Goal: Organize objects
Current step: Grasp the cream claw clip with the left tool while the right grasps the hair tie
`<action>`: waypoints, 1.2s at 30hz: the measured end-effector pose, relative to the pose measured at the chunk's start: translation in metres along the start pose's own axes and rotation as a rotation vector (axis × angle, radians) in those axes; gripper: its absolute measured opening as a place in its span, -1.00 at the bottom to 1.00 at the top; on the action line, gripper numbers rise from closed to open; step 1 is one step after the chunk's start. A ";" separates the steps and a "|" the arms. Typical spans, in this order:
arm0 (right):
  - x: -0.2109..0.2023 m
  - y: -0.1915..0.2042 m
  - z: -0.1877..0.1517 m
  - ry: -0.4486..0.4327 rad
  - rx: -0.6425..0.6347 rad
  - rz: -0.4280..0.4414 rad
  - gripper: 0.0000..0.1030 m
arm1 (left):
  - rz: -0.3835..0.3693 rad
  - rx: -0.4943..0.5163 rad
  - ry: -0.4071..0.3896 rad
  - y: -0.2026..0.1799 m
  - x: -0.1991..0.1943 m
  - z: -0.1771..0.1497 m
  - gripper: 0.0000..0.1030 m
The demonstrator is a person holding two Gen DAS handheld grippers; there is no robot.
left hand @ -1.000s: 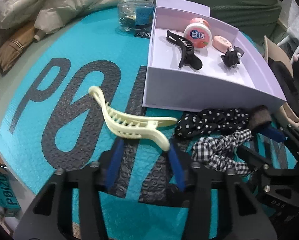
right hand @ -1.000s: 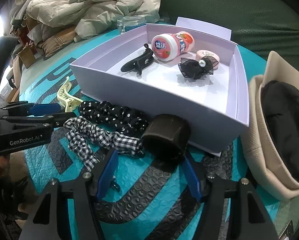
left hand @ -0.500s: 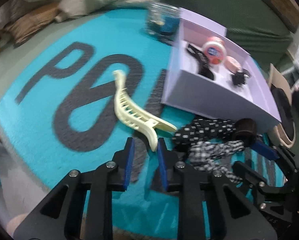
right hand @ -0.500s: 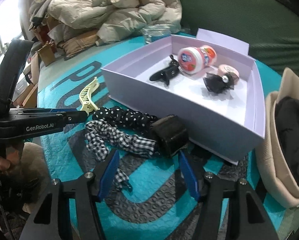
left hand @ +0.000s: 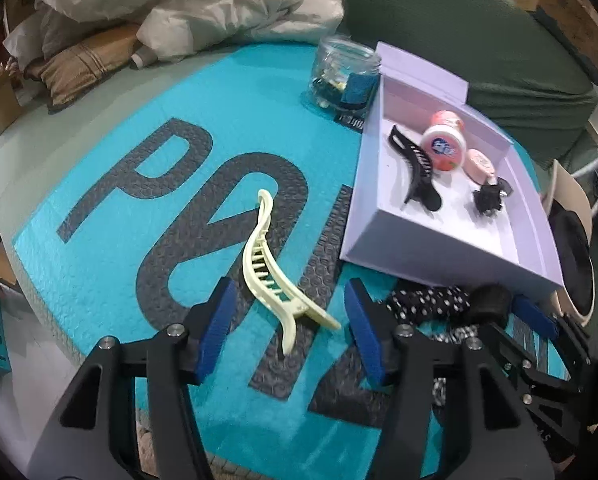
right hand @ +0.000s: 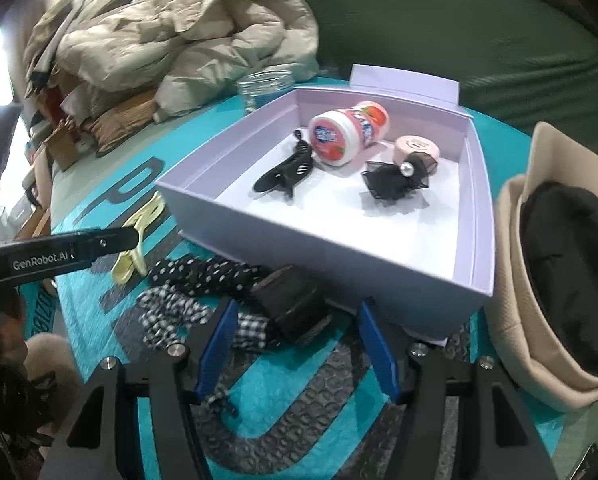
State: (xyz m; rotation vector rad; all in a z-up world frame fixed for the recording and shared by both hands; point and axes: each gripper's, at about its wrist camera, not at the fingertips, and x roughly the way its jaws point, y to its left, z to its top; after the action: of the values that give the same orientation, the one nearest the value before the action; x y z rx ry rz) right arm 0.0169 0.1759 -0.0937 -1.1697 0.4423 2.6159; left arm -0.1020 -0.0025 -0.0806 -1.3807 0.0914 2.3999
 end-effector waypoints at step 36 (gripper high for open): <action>-0.013 0.028 -0.007 0.002 -0.120 0.077 -0.77 | -0.051 0.021 0.033 0.003 -0.012 -0.030 -0.65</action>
State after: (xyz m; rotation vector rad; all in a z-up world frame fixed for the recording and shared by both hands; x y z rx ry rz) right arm 0.0204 0.1465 -0.0838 -1.2149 0.3411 2.7412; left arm -0.0731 -0.0157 -0.0867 -1.3961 0.0887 2.3283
